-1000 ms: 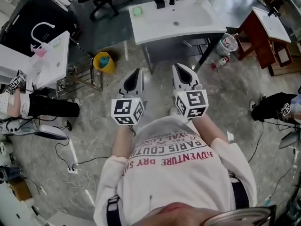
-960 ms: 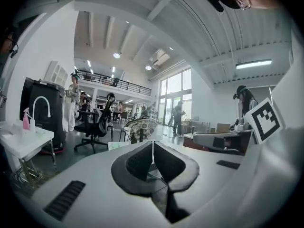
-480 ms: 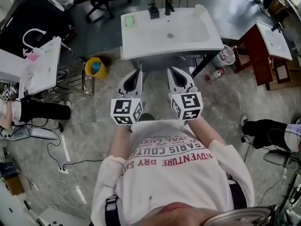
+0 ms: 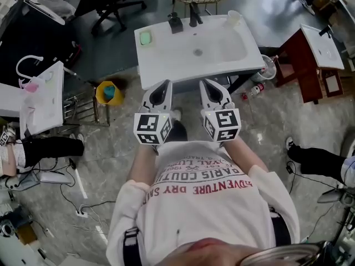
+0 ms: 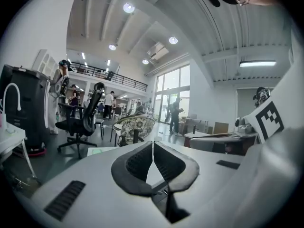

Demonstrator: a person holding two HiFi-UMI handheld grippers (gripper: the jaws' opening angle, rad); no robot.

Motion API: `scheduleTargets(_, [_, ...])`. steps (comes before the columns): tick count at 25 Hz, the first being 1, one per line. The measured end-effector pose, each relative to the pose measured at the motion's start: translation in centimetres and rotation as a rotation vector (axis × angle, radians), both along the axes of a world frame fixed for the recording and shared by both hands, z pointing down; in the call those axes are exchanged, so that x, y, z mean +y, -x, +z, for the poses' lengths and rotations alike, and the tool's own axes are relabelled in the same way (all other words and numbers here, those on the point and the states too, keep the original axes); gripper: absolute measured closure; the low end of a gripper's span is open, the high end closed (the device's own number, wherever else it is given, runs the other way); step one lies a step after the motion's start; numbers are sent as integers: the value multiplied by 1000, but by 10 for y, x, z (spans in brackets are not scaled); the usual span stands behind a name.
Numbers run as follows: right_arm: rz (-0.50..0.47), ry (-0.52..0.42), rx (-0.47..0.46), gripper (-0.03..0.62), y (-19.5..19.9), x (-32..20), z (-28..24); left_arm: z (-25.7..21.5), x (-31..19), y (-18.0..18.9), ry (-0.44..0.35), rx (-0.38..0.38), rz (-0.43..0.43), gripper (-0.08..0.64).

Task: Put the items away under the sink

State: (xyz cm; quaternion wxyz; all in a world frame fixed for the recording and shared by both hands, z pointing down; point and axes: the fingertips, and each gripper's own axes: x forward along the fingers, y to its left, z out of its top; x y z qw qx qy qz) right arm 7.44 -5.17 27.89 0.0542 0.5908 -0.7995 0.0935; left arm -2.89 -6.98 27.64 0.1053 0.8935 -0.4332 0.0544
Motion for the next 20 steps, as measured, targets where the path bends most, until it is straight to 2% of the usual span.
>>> scheduleTargets(14, [115,11,10,568,3,-226,0,10,-233,25,28,9,71,532])
scheduleTargets(20, [105,31,22,566,15,-279,10,24,-287,27,73,25,96,532])
